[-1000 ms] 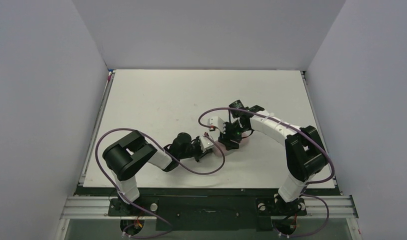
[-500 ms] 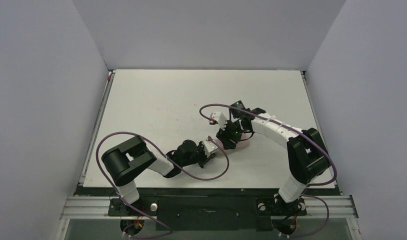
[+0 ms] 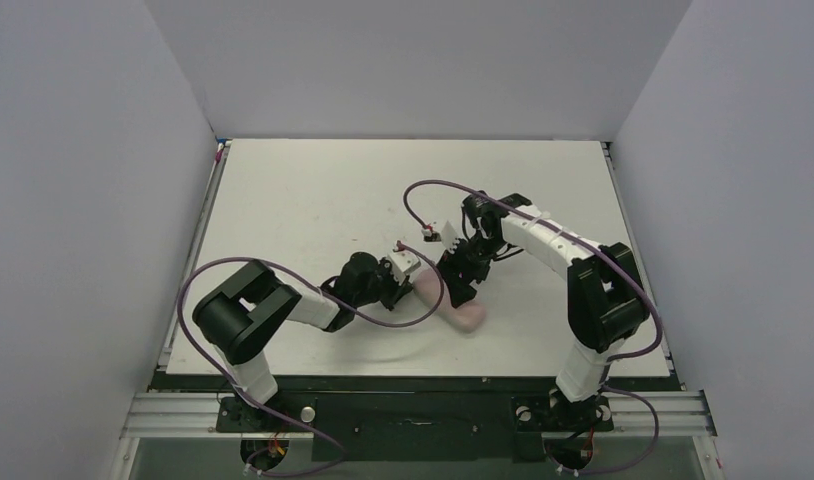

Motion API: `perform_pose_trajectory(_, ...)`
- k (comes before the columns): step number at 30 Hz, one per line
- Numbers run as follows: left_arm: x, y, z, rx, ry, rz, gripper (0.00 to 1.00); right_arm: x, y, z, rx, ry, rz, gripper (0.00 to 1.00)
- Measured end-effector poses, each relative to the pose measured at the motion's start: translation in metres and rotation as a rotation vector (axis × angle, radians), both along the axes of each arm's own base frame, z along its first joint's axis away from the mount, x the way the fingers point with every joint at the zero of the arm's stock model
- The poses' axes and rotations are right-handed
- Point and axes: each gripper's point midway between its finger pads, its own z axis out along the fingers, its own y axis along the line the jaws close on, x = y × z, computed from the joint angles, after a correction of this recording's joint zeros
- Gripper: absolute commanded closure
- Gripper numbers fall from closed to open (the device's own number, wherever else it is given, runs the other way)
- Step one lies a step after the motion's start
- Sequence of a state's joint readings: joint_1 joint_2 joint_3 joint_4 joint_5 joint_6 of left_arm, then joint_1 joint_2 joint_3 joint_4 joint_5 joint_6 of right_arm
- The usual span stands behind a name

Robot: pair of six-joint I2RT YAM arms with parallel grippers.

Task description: Open the umbrella

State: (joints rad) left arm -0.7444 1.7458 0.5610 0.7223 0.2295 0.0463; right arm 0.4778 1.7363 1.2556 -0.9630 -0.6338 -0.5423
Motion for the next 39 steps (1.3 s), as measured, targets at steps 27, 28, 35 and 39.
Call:
perform_pose_trajectory(27,-0.011,0.005,-0.003,0.064,-0.054,-0.122,1.0,0.021,0.036,-0.036,-0.018,0.278,-0.413,0.73)
perform_pose_trajectory(28,-0.016,0.004,-0.002,0.065,-0.056,-0.132,1.0,0.021,0.037,-0.036,-0.014,0.282,-0.416,0.74)
perform_pose_trajectory(35,-0.049,-0.003,-0.001,0.063,-0.054,-0.205,1.0,0.021,0.042,-0.036,0.02,0.304,-0.446,0.75)
perform_pose_trajectory(39,-0.063,-0.012,-0.002,0.06,-0.038,-0.235,1.0,0.023,0.045,-0.036,0.04,0.312,-0.494,0.76)
